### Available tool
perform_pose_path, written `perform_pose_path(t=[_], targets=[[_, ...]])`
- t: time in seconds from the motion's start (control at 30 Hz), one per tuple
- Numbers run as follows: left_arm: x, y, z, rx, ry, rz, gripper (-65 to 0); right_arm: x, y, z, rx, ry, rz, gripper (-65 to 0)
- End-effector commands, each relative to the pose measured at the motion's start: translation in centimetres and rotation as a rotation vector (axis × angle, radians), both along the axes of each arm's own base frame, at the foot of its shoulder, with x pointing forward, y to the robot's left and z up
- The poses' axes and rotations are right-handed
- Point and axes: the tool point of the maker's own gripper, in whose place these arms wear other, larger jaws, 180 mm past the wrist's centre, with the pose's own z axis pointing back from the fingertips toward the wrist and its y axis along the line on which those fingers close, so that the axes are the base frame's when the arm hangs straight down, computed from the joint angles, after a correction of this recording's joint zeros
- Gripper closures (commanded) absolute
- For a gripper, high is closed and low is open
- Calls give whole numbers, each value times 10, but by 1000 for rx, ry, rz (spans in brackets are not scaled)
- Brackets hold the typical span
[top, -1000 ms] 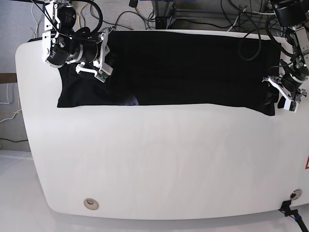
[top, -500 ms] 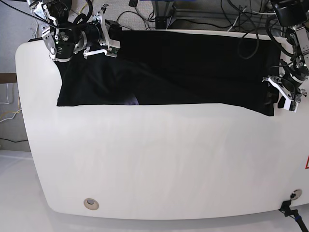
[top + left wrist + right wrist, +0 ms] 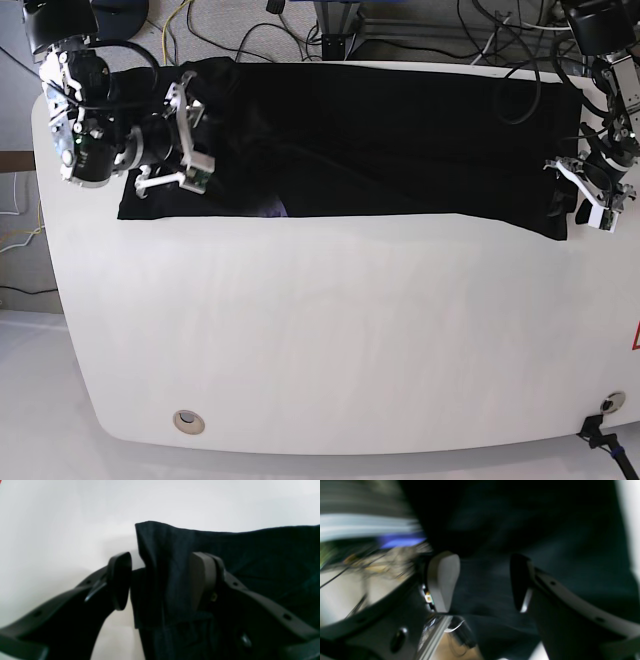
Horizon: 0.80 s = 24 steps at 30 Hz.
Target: Fold the T-shirt properly
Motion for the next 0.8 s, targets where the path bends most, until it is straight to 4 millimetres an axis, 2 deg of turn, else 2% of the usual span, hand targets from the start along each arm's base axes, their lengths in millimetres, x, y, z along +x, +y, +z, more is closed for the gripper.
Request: perform_pose_path(t=[0.0, 0.07, 0.3, 0.53, 0.67, 0.77], targets=[[10, 7, 19, 14, -58, -5, -345, 18, 6, 16, 45, -68, -18, -339], [11, 6, 20, 14, -59, -5, -345, 28, 8, 17, 47, -93, -41, -339], [11, 7, 20, 16, -59, -6, -345, 43, 4, -14, -138, -179, -146, -339], [11, 6, 20, 14, -59, -5, -345, 63, 8, -21, -250, -297, -225, -338], [10, 7, 19, 13, -57, -4, -345, 49, 16, -35, -289, -300, -192, -338], [10, 7, 19, 14, -58, -5, -345, 30, 30, -47, -279, -259, -143, -338]])
